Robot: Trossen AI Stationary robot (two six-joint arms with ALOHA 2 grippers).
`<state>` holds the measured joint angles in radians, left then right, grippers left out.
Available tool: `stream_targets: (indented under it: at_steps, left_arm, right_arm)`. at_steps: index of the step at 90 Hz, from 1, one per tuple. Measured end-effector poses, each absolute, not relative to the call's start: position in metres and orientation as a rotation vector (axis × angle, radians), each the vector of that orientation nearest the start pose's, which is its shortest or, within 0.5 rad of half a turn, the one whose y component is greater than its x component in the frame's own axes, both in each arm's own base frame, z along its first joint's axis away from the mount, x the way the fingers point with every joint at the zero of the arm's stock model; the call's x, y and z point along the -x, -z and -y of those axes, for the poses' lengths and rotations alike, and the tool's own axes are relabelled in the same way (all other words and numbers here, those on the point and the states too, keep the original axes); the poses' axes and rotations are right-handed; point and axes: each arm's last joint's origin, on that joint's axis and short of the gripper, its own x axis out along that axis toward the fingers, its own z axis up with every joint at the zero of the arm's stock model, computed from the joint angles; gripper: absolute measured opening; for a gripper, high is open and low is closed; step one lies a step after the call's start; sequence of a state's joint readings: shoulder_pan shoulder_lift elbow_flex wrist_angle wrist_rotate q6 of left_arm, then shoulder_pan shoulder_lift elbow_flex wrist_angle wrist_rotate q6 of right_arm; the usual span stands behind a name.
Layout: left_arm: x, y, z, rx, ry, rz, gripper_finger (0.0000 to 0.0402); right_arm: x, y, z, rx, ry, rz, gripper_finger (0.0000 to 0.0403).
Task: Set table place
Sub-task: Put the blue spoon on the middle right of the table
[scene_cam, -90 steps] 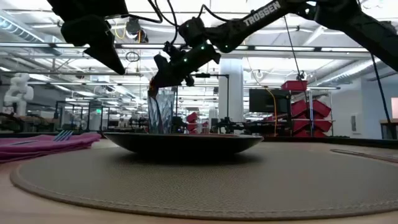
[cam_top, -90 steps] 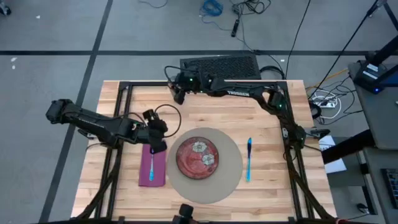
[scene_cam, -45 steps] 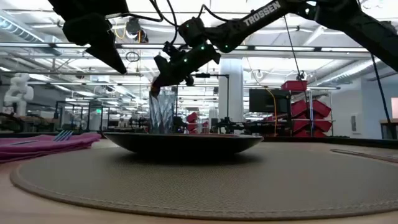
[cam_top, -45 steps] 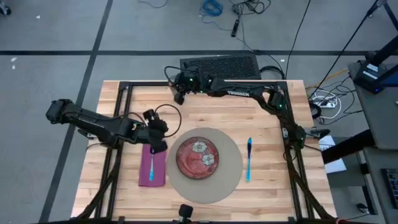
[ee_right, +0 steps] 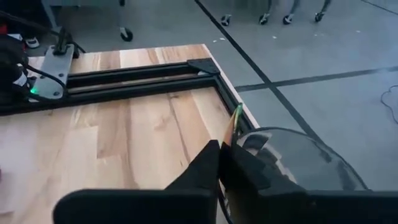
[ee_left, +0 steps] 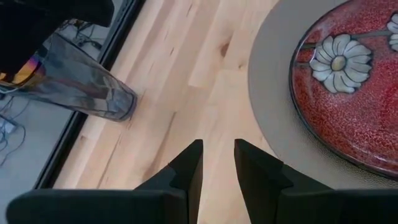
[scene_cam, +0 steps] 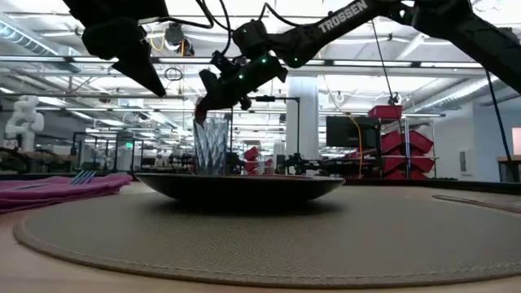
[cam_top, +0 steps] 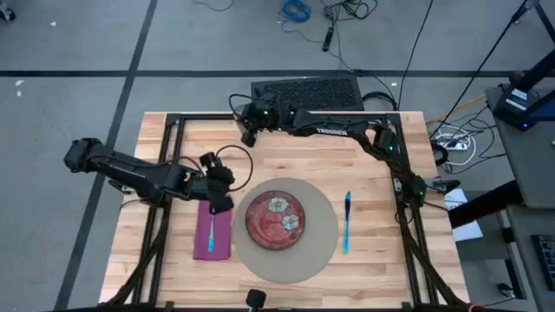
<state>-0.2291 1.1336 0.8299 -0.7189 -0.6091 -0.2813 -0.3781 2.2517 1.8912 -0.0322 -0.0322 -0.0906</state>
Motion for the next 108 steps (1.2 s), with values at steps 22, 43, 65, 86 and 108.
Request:
stream_targets:
  at_steps: [22, 43, 65, 86, 108]
  left_arm:
    - [-0.206, -0.249, 0.031, -0.160, -0.469, -0.876, 0.0079]
    - [-0.206, -0.249, 0.031, -0.160, -0.470, -0.877, 0.0079]
    - [-0.206, -0.248, 0.031, -0.159, -0.468, -0.877, 0.0079]
    - [-0.206, -0.248, 0.031, -0.158, -0.468, -0.877, 0.0079]
    - [-0.206, -0.248, 0.031, -0.158, -0.468, -0.878, 0.0079]
  right_arm:
    - [-0.488, -0.248, 0.192, 0.016, 0.322, -0.382, 0.0000]
    - [-0.482, -0.270, 0.188, 0.047, 0.325, -0.347, 0.0000]
    - [-0.474, -0.297, 0.183, 0.097, 0.344, -0.302, 0.0000]
    - [-0.464, -0.325, 0.177, 0.144, 0.342, -0.242, 0.0000]
    - [-0.450, -0.359, 0.170, 0.174, 0.349, -0.143, 0.0000]
